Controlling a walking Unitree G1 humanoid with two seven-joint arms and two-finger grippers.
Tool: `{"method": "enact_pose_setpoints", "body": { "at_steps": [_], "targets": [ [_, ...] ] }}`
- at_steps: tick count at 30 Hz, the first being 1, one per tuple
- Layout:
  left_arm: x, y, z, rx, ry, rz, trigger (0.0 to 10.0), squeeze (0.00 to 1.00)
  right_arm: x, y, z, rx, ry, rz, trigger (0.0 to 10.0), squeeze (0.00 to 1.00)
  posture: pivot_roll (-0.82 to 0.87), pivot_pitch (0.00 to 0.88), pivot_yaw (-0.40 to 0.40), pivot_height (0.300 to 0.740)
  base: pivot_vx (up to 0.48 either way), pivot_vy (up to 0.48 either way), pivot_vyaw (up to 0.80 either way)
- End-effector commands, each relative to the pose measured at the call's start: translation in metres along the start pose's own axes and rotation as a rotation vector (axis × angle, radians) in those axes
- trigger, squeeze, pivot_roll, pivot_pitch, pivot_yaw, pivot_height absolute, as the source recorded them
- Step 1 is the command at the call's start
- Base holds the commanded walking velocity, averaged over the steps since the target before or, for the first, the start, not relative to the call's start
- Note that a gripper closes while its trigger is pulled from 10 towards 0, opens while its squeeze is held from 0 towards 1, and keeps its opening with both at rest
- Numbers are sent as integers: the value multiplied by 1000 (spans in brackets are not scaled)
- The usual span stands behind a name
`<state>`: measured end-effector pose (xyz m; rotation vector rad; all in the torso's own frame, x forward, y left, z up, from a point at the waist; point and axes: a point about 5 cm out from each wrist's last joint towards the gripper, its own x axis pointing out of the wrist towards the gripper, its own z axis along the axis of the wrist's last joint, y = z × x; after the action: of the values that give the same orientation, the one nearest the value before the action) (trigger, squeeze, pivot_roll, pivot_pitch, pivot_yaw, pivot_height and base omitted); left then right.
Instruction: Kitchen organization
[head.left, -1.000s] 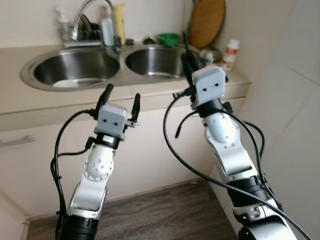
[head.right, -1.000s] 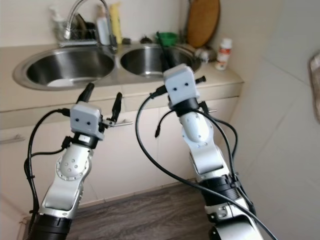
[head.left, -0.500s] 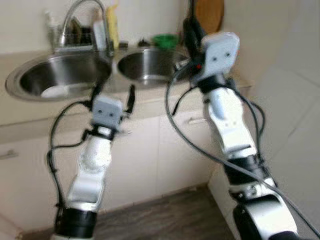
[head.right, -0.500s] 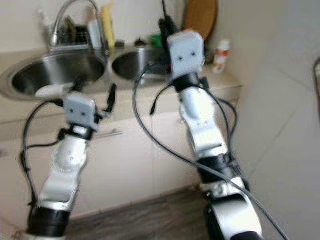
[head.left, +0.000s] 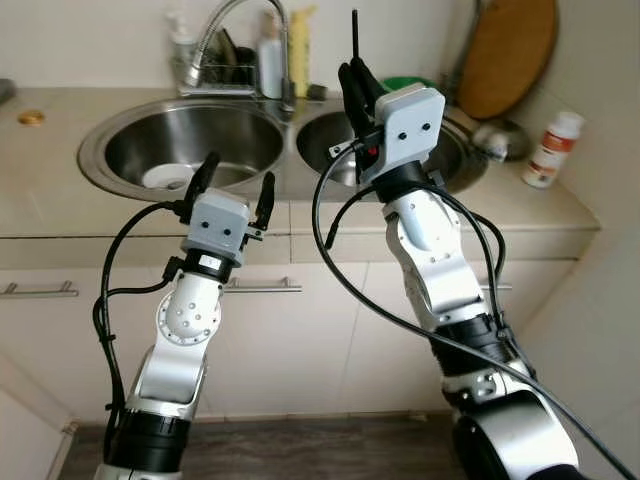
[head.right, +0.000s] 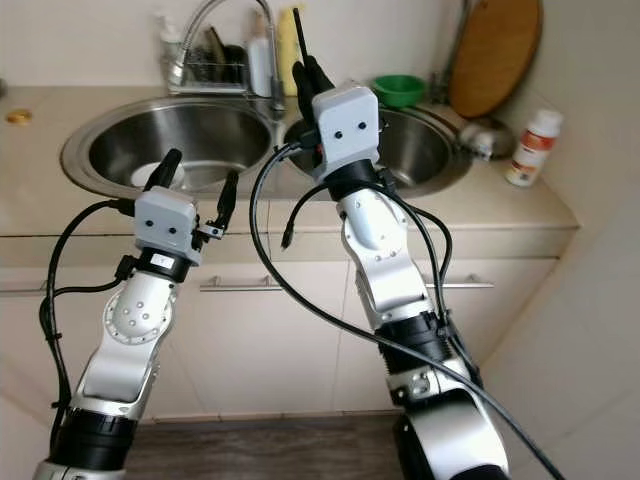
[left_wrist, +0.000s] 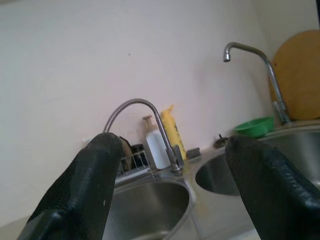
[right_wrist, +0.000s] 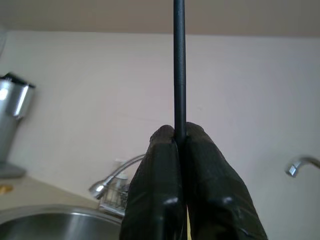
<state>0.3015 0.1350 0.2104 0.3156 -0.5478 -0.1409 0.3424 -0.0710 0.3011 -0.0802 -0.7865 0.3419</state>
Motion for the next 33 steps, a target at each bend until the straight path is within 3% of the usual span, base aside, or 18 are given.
{"method": "enact_pose_setpoints", "body": {
  "at_steps": [1, 11, 15, 19, 33],
  "targets": [
    [1, 0, 4, 13, -19, -5, 10000, 0, 3, -9, 6, 26, -31, -43, 10000, 0, 105, 0, -52, 740, 281, 0, 0],
    [1, -4, 3, 2, -16, -10, 10000, 0, 5, -12, 4, 12, -21, -31, 10000, 0, 97, 0, -53, 740, 273, 0, 0],
    [4, -6, 4, -2, -24, -14, 10000, 0, 7, -10, 4, -7, -19, -10, 10000, 0, 96, 0, -52, 740, 274, 0, 742],
    [4, -7, 5, -5, -28, -18, 10000, 0, 10, -8, 3, 46, -25, -34, 10000, 0, 105, 0, -55, 740, 276, 0, 714],
    [3, -8, 4, -8, -23, -23, 10000, 0, 12, -10, -8, 37, 15, -47, 10000, 0, 111, 0, -55, 740, 276, 0, 0]
  ]
}}
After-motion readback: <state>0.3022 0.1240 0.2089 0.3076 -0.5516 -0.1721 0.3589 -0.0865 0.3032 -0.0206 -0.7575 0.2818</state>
